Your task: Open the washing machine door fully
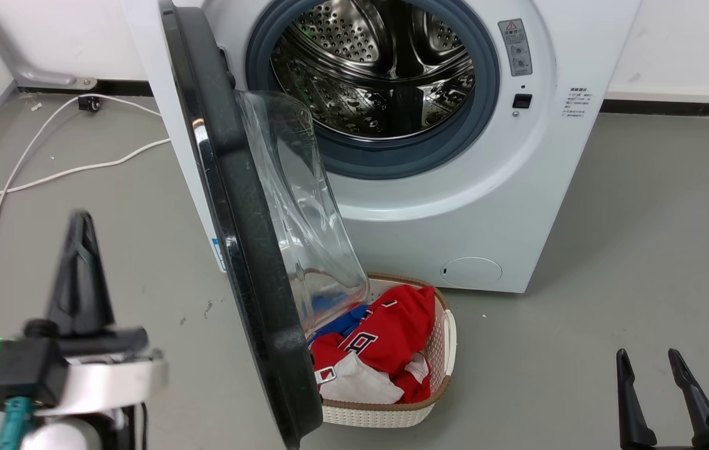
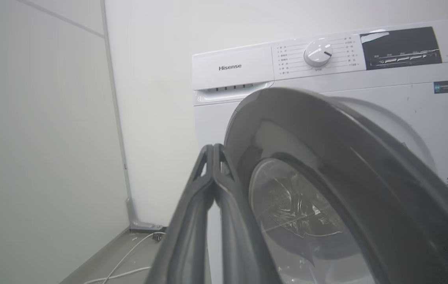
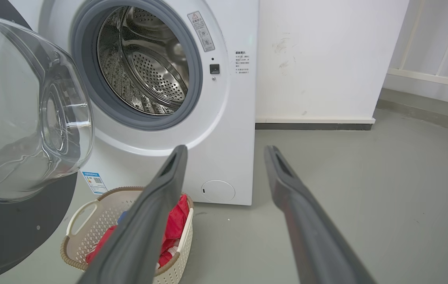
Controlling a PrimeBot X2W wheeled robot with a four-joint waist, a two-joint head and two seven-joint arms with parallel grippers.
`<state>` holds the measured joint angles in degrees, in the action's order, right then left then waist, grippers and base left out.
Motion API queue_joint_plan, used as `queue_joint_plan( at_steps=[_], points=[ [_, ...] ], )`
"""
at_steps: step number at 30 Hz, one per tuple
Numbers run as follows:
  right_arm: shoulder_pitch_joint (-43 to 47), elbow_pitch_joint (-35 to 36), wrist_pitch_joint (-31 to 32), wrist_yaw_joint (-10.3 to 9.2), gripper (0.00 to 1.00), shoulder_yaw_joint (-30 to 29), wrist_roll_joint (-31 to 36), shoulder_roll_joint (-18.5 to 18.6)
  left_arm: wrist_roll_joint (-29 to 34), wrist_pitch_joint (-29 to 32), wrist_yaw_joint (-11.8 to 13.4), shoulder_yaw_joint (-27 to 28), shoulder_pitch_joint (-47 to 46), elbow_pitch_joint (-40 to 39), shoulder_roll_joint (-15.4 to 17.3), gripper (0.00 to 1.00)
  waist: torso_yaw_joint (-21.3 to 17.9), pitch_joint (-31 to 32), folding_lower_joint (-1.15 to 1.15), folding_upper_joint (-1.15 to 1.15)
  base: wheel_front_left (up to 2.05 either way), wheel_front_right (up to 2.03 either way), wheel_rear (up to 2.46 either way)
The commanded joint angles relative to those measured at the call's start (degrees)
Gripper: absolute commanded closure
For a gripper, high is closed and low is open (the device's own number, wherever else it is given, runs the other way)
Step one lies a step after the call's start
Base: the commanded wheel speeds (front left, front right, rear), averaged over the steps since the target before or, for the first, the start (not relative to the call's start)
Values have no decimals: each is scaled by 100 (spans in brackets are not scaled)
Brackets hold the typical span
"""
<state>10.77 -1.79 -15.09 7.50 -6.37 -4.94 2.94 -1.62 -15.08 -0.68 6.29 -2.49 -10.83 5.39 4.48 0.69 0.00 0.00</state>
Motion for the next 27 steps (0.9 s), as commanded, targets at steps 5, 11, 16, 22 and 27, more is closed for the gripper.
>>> queue_joint_plan(
  at_steps=[5,11,16,22,27],
  points=[
    [12,-22,-10,-1,0,26,-24,-13,170,-13,41,119,-433,-662,261,100,-6,10,0,0,0,0,0],
    [1,-48,-10,-1,0,33,-20,-13,285,-9,-68,16,-896,-1250,501,100,-22,14,0,0,0,0,0],
    [-35,-67,-9,-1,0,55,-11,-13,329,-9,-228,-320,-1244,-1459,582,100,-26,12,0,0,0,0,0],
    [-51,-89,-10,-1,0,85,-4,-13,395,37,-351,-867,-1456,-1426,497,100,-45,23,0,0,0,0,0],
    [-54,-102,-10,-1,0,101,-21,-13,446,207,-442,-1388,-1513,-1467,391,100,-66,31,0,0,0,0,0]
  ],
)
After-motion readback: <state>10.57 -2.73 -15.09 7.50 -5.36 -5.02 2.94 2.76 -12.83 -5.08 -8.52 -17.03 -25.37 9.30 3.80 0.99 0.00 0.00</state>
